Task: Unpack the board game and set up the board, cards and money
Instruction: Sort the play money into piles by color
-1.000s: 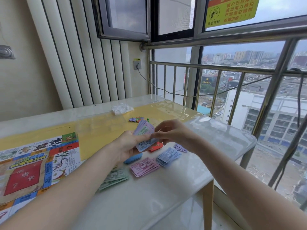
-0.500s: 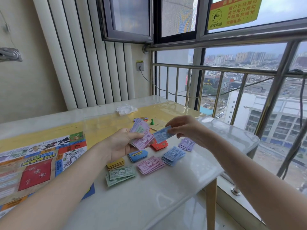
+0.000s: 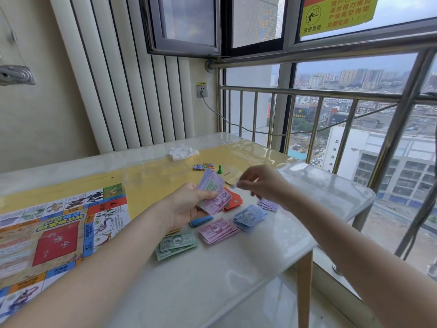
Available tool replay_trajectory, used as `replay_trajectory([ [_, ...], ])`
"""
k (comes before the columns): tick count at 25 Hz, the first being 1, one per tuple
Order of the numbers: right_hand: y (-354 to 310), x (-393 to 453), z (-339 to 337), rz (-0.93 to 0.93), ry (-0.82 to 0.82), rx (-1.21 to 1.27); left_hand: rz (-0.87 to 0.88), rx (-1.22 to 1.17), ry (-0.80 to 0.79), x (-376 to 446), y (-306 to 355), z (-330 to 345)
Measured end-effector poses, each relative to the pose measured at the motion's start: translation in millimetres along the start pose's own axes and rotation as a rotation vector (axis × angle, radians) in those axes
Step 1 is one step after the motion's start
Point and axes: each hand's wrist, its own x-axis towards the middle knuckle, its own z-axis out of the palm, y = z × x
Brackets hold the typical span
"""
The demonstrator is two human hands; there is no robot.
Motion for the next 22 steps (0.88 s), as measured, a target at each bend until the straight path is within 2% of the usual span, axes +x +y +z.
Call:
replay_trajectory([
  [2, -11, 2, 4, 0.013, -0.102, 0.232, 0.019, 0.001, -0.001, 1, 1, 1],
  [4, -14, 4, 12, 0.02, -0.159, 0.272, 0.038, -0.007, -0.015, 0, 1, 1],
  [9, -7, 4, 15, 0.023, -0.103, 0.341, 0.023, -0.057, -0.085, -2, 1, -8],
  [14, -15, -7, 29, -0.041, -0.178, 0.264, 0.024, -0.033, -0.017, -15, -1, -34],
  [19, -19, -11, 51, -0.156, -0.208, -0.344, 0.03, 0.023, 0.035, -26, -5, -54],
  [21, -21, -11, 47, -0.162, -0.151, -0.339, 0.025, 0.04, 0.048, -26, -6, -52],
  [22, -24, -10, 43, -0.135, -0.103, -0.199, 0.023, 0.048, 0.046, -27, -6, -50],
])
